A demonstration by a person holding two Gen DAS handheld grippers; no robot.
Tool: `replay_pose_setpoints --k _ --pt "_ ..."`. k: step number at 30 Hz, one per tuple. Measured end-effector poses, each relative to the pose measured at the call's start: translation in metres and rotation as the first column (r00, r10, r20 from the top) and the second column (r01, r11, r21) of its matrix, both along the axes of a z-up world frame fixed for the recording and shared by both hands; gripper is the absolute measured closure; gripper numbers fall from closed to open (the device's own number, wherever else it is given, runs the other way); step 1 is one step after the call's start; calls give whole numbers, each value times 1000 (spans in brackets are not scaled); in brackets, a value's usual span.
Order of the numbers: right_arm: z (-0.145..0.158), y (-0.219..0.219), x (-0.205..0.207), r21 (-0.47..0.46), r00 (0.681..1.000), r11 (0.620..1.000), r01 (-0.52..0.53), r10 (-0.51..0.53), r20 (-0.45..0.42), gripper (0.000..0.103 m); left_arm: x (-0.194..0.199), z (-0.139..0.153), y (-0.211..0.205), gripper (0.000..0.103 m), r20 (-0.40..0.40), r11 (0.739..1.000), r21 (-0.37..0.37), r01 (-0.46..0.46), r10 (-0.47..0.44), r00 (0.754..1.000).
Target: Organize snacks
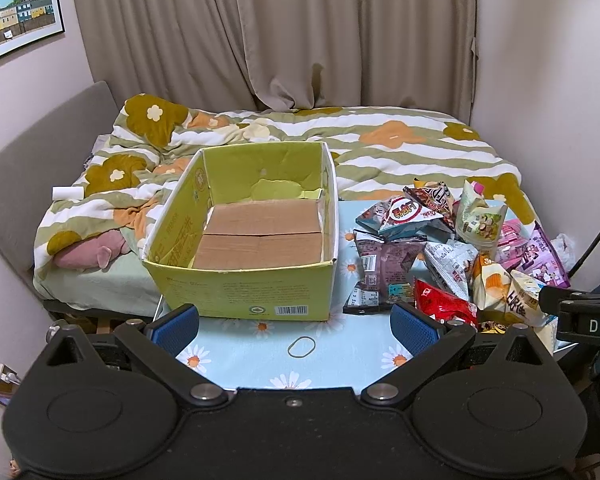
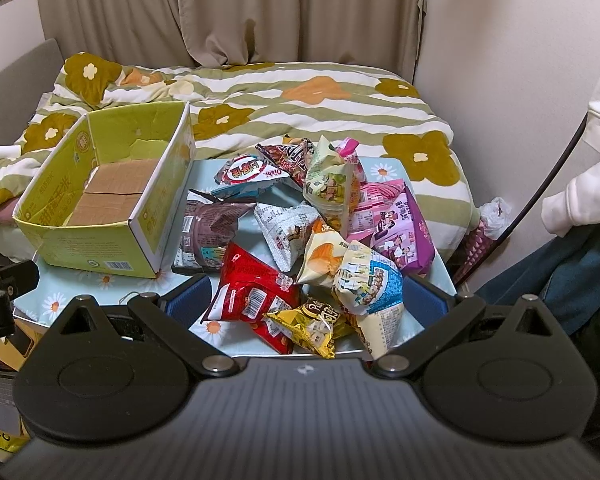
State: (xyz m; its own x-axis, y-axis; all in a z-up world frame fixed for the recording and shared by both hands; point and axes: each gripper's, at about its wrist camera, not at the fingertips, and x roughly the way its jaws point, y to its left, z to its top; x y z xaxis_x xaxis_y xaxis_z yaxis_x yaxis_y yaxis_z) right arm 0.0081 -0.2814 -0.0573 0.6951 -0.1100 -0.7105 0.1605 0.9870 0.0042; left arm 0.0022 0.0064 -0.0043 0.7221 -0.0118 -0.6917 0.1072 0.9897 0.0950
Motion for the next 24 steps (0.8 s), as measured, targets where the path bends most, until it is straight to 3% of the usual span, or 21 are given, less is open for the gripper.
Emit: replay_pose_setpoints --k 24 --pt "5 0 -1 0 1000 1000 -1 1 5 0 0 1 -6 0 3 1000 9 12 -12 1000"
